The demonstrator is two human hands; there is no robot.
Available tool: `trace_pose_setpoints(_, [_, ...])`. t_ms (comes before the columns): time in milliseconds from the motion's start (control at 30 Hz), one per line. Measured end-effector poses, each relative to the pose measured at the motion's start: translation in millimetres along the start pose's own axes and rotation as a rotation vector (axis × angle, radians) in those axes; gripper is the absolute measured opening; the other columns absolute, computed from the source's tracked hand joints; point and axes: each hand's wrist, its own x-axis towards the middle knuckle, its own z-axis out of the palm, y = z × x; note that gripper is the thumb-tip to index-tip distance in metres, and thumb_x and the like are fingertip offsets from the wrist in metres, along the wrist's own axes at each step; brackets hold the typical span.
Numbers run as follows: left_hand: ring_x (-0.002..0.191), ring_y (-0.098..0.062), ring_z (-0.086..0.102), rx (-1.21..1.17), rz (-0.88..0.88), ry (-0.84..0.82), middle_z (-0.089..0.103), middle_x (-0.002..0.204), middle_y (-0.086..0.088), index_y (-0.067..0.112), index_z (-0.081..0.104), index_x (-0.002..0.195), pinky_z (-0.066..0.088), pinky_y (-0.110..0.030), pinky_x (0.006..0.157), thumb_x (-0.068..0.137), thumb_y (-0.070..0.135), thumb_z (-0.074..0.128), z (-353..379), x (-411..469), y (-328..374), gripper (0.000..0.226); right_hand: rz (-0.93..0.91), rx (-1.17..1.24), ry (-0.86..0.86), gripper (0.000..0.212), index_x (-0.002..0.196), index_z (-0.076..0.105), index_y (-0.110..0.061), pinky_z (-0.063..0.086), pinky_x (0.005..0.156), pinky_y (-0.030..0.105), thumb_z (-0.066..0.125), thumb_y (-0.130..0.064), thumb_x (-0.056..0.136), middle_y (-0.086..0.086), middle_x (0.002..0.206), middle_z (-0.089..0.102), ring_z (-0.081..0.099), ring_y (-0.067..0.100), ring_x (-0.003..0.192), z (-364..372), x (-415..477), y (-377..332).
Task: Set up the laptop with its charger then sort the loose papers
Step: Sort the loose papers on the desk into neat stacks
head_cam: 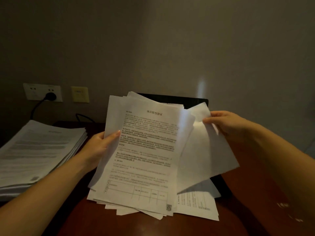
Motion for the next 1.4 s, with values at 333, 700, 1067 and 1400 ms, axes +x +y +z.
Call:
trace_pose_setpoints(333, [0.095, -0.03, 0.074, 0.192, -0.05, -0.279, 0.075, 0.105, -0.013, 0.007, 0.069, 0.113, 0.062, -0.036, 0.073, 0.086, 0.037, 0.065, 9.1, 10.9, 16.0, 0.041, -0.056, -0.121, -0.223, 0.026, 0.103, 0.069, -0.005, 0.053, 0.08, 0.044, 0.048, -0.02, 0.096, 0.019, 0.097, 0.069, 0.066, 0.032, 0.084, 27.6, 14.6, -55.7])
trace_pose_setpoints(700, [0.091, -0.03, 0.075, 0.139, 0.055, -0.104, 0.077, 0.1, -0.01, 0.007, 0.072, 0.108, 0.061, -0.043, 0.079, 0.094, 0.029, 0.064, 19.7, 20.2, 14.8, 0.027, -0.304, -0.28, -0.173, 0.045, 0.1, 0.073, -0.021, 0.061, 0.066, 0.036, 0.055, -0.062, 0.093, 0.005, 0.091, 0.075, 0.075, 0.024, 0.079, 44.1, 14.3, -65.8])
trace_pose_setpoints(1067, [0.082, -0.023, 0.076, 0.057, 0.085, 0.063, 0.078, 0.093, -0.004, 0.018, 0.073, 0.105, 0.061, -0.035, 0.064, 0.093, 0.021, 0.069, 18.8, 18.8, 10.7, 0.014, -0.298, 0.144, 0.068, 0.051, 0.121, 0.064, -0.021, 0.06, 0.07, 0.027, 0.074, -0.046, 0.078, 0.002, 0.107, 0.072, 0.073, 0.017, 0.093, 50.1, 13.8, 20.6])
trace_pose_setpoints(1400, [0.088, -0.03, 0.075, -0.138, 0.107, 0.173, 0.077, 0.096, -0.009, 0.014, 0.072, 0.106, 0.061, -0.051, 0.078, 0.091, 0.028, 0.073, 33.4, 19.1, 17.6, 0.021, -0.161, 0.596, -0.026, 0.064, 0.134, 0.054, -0.012, 0.058, 0.088, 0.053, 0.078, -0.017, 0.075, 0.009, 0.115, 0.074, 0.073, 0.032, 0.103, 102.6, 5.5, 38.0])
